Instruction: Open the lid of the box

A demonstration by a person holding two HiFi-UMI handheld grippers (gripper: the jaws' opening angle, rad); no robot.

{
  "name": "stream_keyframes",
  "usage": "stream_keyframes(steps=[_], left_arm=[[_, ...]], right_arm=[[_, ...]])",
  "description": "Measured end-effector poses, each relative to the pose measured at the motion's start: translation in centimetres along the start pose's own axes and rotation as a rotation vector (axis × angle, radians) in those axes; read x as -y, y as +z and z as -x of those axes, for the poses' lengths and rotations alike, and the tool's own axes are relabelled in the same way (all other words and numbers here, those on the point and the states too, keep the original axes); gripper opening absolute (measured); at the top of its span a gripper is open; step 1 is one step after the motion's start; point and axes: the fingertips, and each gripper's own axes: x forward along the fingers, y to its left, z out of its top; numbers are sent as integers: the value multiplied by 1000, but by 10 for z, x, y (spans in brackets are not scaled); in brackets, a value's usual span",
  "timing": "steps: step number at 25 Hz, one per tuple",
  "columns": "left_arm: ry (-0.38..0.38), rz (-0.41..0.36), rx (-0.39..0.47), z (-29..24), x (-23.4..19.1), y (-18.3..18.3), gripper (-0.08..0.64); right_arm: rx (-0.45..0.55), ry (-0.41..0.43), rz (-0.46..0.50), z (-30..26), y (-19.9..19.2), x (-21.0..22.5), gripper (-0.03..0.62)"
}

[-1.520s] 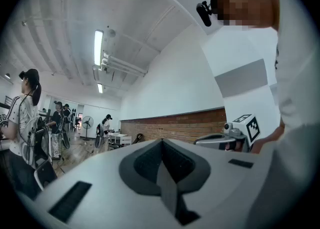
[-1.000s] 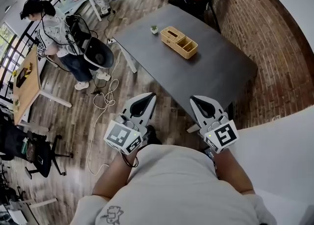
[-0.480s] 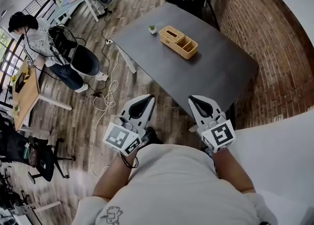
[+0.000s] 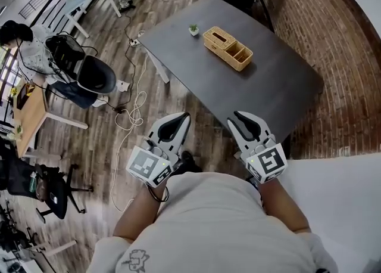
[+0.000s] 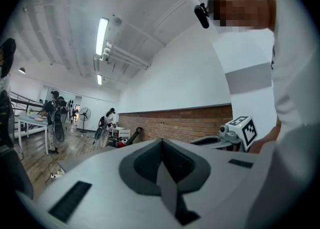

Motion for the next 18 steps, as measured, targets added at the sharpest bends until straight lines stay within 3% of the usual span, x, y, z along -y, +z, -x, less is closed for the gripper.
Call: stream_keyframes(steps=[6,18], left_arm=[[-29,45,-6,-27,-54,-3,12],[-71,24,-26,-22,-134,-3,11]], right_arm=[[-24,-9,4,-60,-1,19,124],[-31,-29,15,-157,3,3,146]])
